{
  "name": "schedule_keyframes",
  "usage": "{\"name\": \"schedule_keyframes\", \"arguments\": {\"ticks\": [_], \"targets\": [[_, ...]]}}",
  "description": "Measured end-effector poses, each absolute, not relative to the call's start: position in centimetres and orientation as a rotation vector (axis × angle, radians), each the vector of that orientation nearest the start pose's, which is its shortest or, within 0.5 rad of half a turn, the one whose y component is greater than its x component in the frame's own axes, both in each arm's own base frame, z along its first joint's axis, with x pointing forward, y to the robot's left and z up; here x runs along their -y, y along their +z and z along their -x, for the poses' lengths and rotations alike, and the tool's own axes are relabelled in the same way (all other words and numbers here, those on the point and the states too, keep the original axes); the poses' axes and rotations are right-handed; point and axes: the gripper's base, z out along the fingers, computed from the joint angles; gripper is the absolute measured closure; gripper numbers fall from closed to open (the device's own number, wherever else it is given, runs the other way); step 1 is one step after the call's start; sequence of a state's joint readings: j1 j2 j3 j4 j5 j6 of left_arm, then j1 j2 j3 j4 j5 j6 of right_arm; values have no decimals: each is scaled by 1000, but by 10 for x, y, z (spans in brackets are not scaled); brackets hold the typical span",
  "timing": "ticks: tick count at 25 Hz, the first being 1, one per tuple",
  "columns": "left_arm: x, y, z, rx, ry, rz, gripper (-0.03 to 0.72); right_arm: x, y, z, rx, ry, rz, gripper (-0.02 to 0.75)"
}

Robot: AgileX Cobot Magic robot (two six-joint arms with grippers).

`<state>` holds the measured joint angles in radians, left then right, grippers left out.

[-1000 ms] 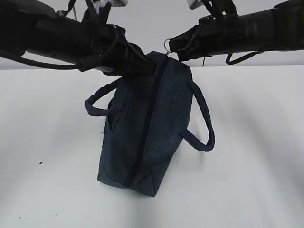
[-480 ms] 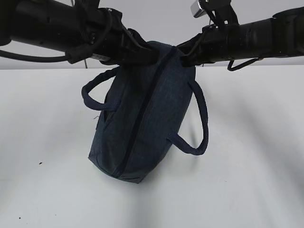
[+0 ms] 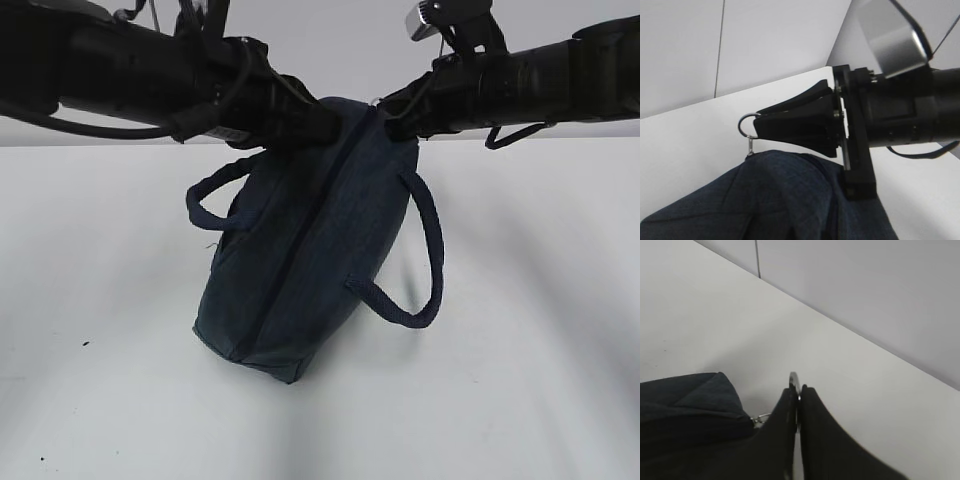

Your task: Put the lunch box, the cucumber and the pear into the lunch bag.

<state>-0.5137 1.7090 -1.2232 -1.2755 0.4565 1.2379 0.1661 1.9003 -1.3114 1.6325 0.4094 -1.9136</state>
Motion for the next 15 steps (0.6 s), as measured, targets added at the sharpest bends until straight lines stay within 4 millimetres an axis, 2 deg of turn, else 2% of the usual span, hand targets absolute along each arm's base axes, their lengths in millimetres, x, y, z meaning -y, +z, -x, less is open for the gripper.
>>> {"name": "schedule_keyframes", "arguments": {"ticks": [3,8,10,12,15], "targets": [[224,267,-328,-2024,-723,-738,676,-104,236,-423,-1918,307,668,675],[219,255,-346,-2046,-591,-597,675,-99,233,-425,-1934,279,643,435],[222,250,-353,-2054,-592,-596,657,-97,233,-425,-1936,274,637,375],[227,245,-357,-2063,-617,-608,608,-97,234,-425,-1935,273,634,349],[229,239,-360,-2073,-617,-608,437,-97,245,-423,-1912,267,628,337]]}}
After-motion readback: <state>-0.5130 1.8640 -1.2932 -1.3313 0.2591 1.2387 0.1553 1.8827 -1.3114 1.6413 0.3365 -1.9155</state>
